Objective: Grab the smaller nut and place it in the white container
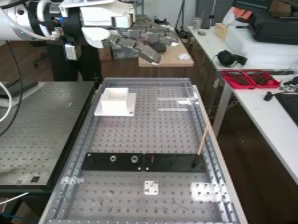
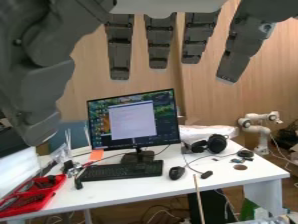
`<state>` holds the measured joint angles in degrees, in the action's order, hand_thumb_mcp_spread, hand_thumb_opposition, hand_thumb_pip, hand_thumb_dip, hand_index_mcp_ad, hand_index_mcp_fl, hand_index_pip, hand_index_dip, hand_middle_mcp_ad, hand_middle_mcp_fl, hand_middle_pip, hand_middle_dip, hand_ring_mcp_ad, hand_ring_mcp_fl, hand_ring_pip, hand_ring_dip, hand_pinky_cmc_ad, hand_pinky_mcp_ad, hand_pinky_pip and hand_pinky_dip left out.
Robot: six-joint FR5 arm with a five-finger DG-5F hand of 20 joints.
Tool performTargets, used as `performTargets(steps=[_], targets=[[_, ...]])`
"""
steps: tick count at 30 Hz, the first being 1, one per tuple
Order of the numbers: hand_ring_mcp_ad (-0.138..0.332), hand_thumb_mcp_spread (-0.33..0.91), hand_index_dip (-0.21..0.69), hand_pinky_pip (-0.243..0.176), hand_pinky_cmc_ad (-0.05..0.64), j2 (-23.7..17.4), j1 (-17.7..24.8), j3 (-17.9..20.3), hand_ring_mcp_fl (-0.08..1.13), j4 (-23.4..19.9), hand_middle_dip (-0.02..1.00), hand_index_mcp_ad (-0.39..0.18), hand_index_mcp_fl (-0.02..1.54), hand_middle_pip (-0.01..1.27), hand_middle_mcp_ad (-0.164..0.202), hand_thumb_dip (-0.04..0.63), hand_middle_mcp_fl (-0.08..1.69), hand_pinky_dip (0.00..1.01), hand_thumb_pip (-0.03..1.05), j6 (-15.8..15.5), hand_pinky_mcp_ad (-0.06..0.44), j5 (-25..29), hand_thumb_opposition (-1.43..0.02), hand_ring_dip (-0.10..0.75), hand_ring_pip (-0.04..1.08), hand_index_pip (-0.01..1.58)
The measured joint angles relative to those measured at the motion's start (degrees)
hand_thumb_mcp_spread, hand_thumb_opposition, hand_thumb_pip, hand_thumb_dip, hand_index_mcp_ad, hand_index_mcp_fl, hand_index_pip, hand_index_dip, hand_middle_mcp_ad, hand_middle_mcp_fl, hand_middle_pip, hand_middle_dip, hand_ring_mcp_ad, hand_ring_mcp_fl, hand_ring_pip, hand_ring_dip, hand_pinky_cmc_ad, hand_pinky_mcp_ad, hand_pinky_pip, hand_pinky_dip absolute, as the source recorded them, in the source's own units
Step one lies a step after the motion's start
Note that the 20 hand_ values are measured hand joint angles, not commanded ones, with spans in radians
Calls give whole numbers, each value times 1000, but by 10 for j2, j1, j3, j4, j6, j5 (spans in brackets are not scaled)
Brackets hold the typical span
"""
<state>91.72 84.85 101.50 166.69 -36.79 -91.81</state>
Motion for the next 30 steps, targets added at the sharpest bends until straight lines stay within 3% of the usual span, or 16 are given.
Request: performTargets(steps=[6, 8, 30], targets=[[145, 127, 89, -89, 401, 1, -12, -19, 0, 19, 286, -129, 19, 126, 72, 140, 12, 487, 593, 14, 309, 15, -716, 138, 93, 215], [145, 133, 106, -91, 401, 1, -14, -21, 0, 21, 286, -127, 33, 126, 72, 140, 9, 487, 593, 13, 316, 15, -712, 138, 79, 185], [145, 129, 194, -89, 414, 3, -13, -47, 0, 48, 286, -120, 58, 126, 72, 140, 12, 454, 593, -5, 326, 10, -702, 138, 80, 113]])
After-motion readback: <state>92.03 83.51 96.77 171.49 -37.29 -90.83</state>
